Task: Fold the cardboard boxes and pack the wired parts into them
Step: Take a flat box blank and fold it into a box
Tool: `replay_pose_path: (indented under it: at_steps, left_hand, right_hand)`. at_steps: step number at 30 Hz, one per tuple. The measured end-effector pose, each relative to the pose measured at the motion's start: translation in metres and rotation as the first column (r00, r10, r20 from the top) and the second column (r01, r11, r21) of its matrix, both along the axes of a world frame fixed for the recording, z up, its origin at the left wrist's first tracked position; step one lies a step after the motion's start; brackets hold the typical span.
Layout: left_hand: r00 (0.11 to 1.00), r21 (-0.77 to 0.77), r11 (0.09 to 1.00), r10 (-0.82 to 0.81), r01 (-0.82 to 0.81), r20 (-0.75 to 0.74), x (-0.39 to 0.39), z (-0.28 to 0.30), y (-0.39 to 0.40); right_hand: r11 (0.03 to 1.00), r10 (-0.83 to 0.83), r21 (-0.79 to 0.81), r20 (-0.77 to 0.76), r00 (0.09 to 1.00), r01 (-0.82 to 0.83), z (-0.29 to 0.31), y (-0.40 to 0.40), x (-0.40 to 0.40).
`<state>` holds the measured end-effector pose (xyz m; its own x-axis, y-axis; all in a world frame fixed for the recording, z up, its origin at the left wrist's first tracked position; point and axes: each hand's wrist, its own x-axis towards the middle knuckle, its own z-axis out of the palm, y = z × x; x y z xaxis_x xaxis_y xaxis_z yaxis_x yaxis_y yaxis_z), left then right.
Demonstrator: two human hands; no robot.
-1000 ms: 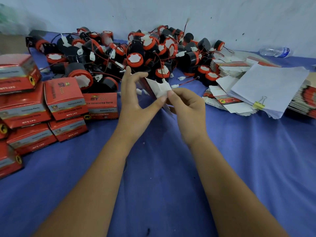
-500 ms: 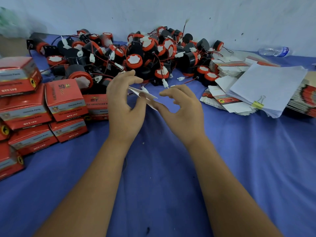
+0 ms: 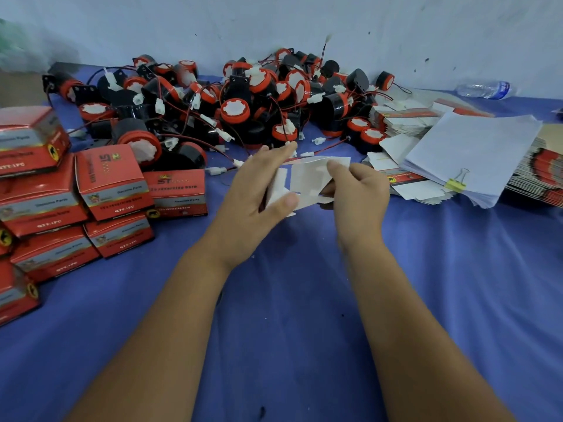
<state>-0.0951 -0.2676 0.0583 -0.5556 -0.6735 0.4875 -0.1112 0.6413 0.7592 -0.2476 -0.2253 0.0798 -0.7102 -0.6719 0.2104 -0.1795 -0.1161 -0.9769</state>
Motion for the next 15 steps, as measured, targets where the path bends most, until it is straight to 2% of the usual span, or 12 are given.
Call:
replay_pose_path:
  at_steps: [4, 7, 9, 11, 13, 15]
  left_hand:
    - [0.997, -0.092, 0.995, -0.025, 0.032, 0.075, -0.001, 0.002, 0.002]
    - [0.998, -0.054, 0.997, 0.048, -0.050, -0.038, -0.003, 0.005, 0.002]
    - [0.978, 0.045, 0.997, 0.075, -0.068, -0.193, -0.002, 0.007, 0.002]
    - [0.939, 0.137, 0.987, 0.122, -0.081, -0.323, -0.001, 0.010, 0.001]
    - [0.905, 0.173, 0.980, 0.164, -0.102, -0.393, -0.001, 0.014, -0.001]
    - [0.878, 0.224, 0.971, 0.178, -0.083, -0.444, 0.000, 0.017, -0.002]
  right_hand:
    - [0.999, -0.020, -0.047, 0.132, 0.991, 0.026, -0.001, -0.001, -0.005]
    - [0.996, 0.047, -0.086, 0.164, 0.985, -0.034, 0.000, -0.001, -0.002]
    - [0.975, 0.151, -0.179, 0.108, 0.983, -0.130, 0.001, 0.001, 0.003]
    - [0.926, 0.296, -0.240, -0.024, 0.955, -0.293, 0.002, 0.004, 0.008]
    - [0.875, 0.416, -0.221, -0.113, 0.902, -0.431, 0.001, 0.005, 0.014]
    - [0.869, 0.457, -0.149, -0.119, 0.881, -0.471, 0.000, 0.005, 0.019]
